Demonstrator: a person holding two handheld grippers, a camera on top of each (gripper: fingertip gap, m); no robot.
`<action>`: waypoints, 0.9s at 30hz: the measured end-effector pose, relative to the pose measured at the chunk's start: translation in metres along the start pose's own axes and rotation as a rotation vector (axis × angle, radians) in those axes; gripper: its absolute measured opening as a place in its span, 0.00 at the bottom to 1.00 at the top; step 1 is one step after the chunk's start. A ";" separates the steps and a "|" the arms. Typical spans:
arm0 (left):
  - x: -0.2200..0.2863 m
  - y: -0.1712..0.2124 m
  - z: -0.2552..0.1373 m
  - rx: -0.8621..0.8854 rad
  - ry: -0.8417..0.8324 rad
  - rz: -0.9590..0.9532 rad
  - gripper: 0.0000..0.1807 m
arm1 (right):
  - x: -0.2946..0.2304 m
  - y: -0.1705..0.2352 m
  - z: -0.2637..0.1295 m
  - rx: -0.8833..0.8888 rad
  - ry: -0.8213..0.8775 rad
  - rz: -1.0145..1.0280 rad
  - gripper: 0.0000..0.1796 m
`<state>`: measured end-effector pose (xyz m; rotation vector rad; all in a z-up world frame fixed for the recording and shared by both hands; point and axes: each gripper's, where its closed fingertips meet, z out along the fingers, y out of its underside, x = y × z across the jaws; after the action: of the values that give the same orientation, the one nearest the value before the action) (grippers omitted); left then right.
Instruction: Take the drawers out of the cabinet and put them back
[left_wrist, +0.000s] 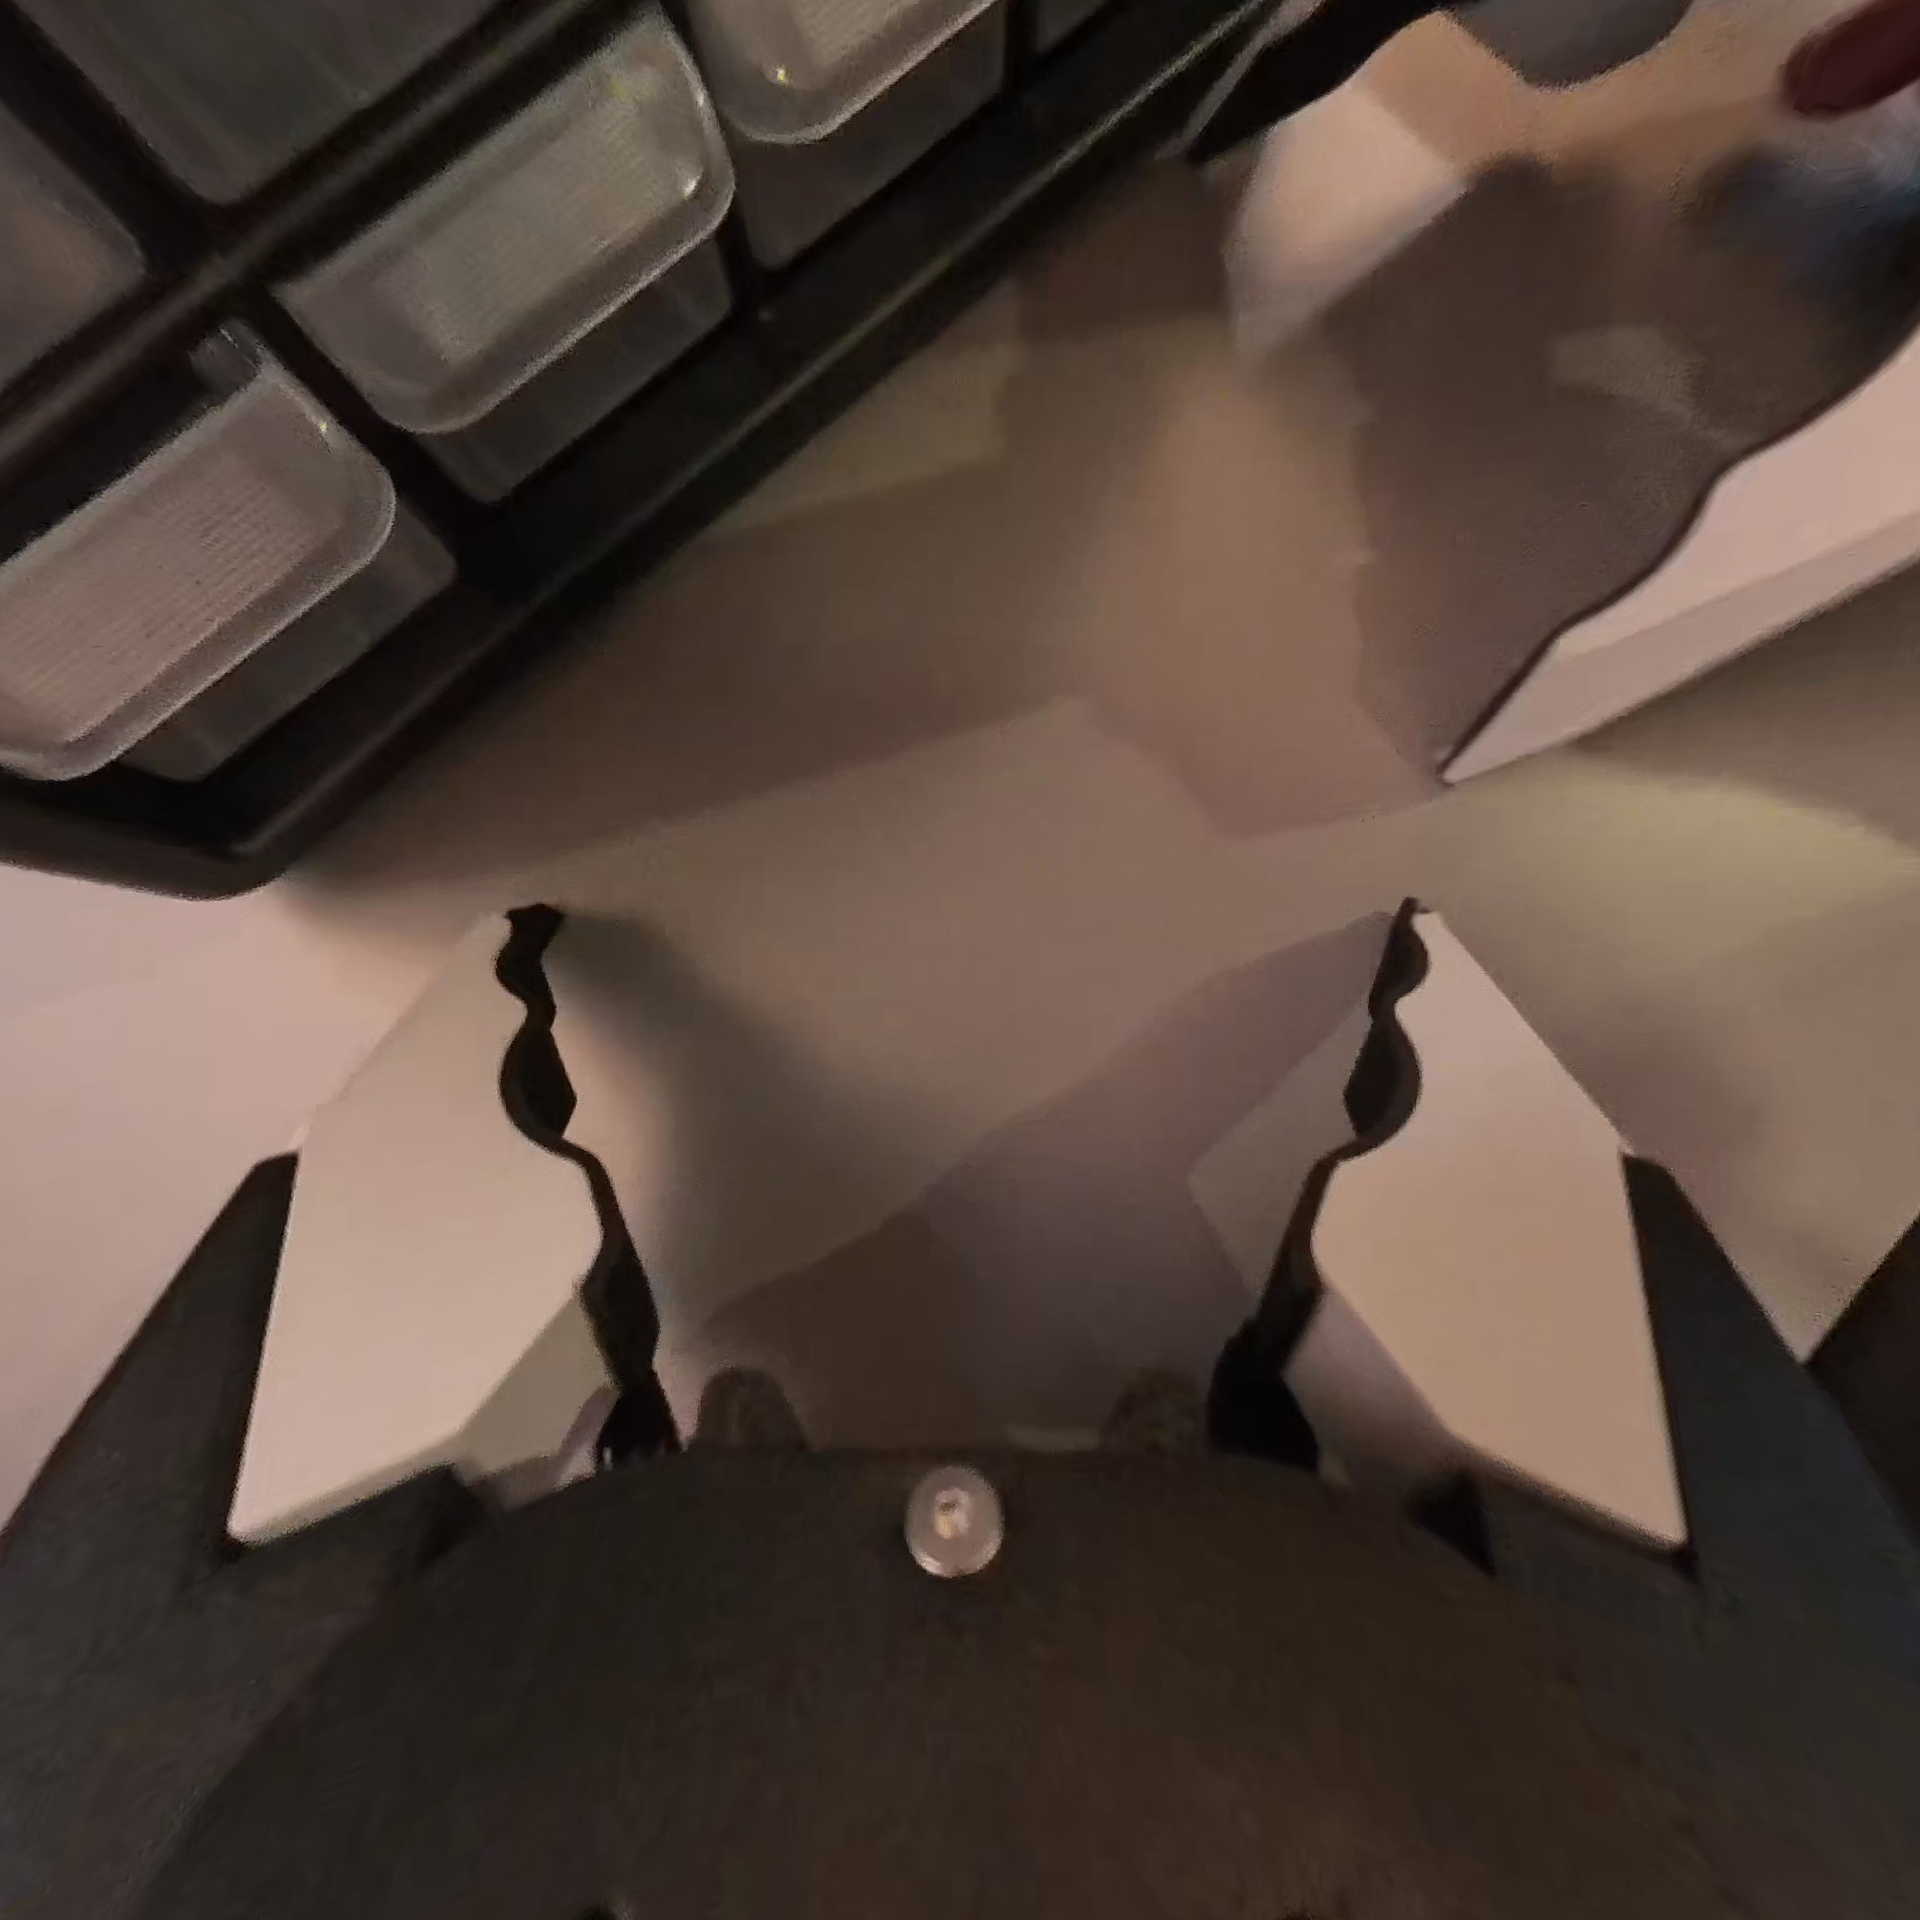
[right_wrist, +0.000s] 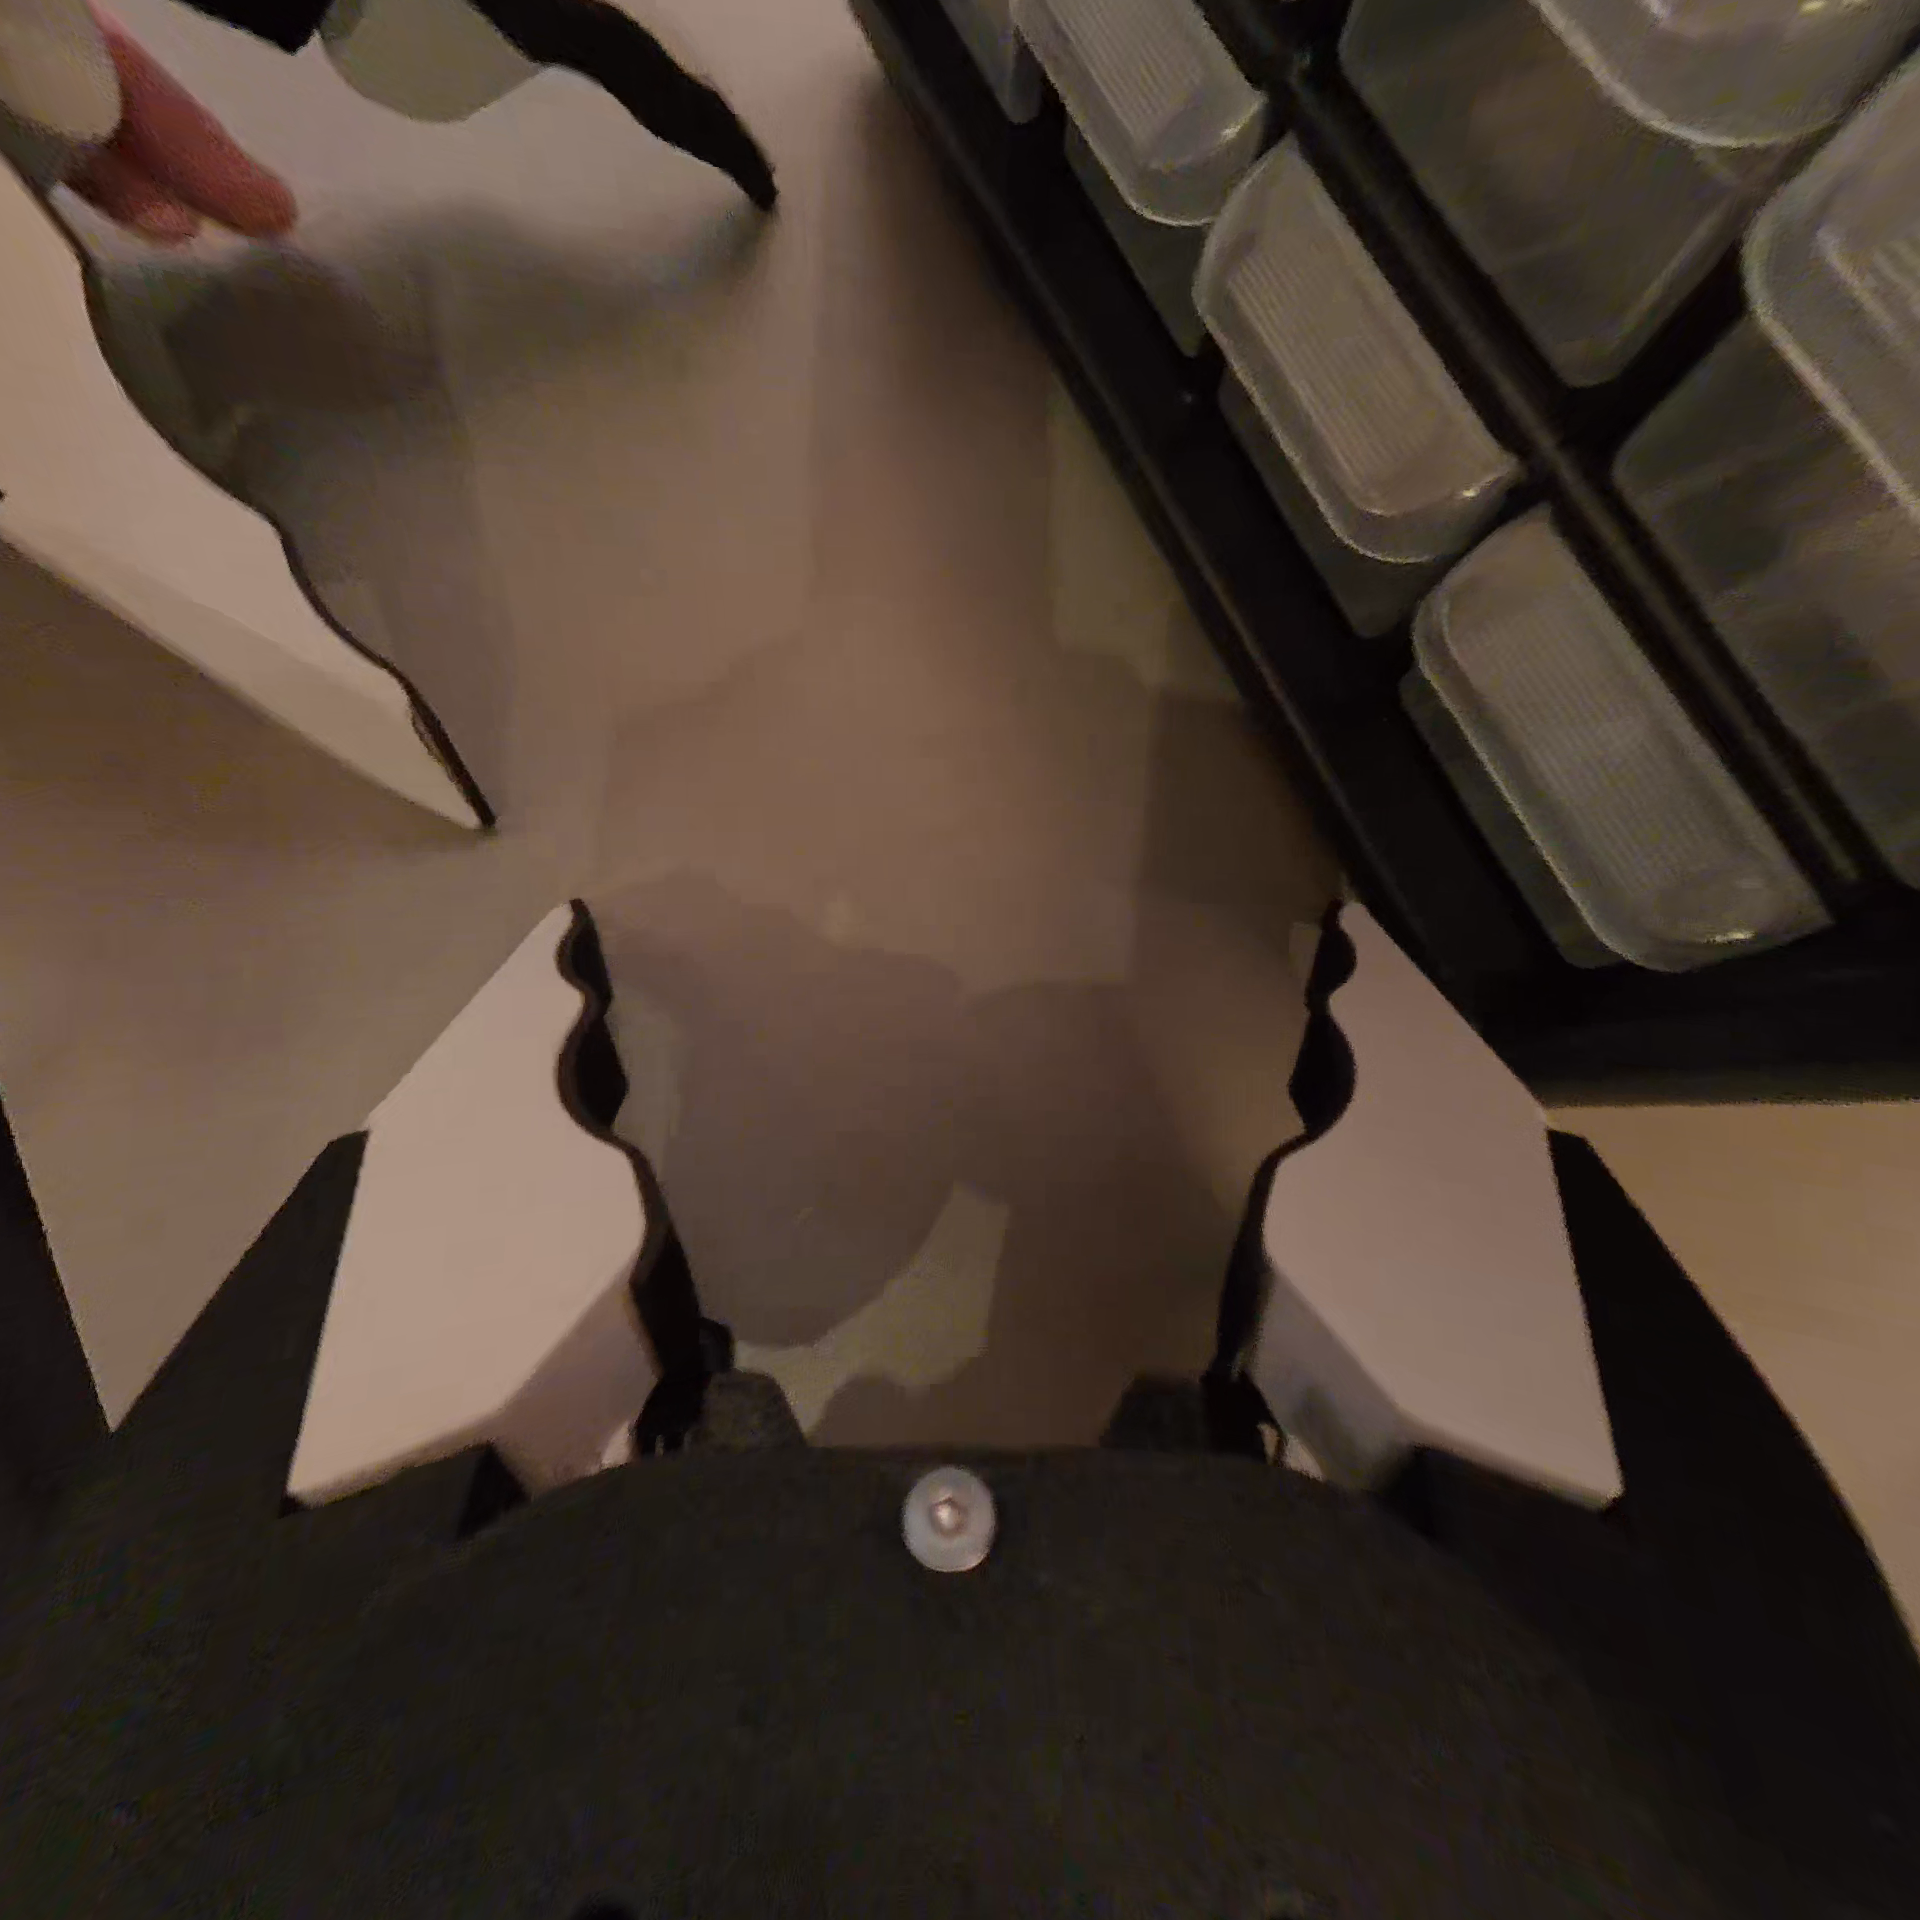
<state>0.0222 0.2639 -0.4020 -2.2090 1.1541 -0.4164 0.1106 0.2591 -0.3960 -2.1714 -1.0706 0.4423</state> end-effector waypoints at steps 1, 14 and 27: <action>-0.001 0.002 -0.001 -0.010 -0.004 -0.006 0.83 | -0.003 0.001 0.000 -0.007 -0.013 -0.014 0.76; -0.002 0.002 0.000 0.018 -0.007 -0.011 0.87 | -0.014 0.005 0.002 -0.034 -0.061 -0.065 0.87; -0.003 0.002 0.000 0.018 -0.008 -0.011 0.87 | -0.013 0.000 0.007 -0.029 -0.060 -0.058 0.87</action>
<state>0.0192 0.2648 -0.4030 -2.2002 1.1305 -0.4208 0.0988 0.2515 -0.4007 -2.1589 -1.1765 0.4704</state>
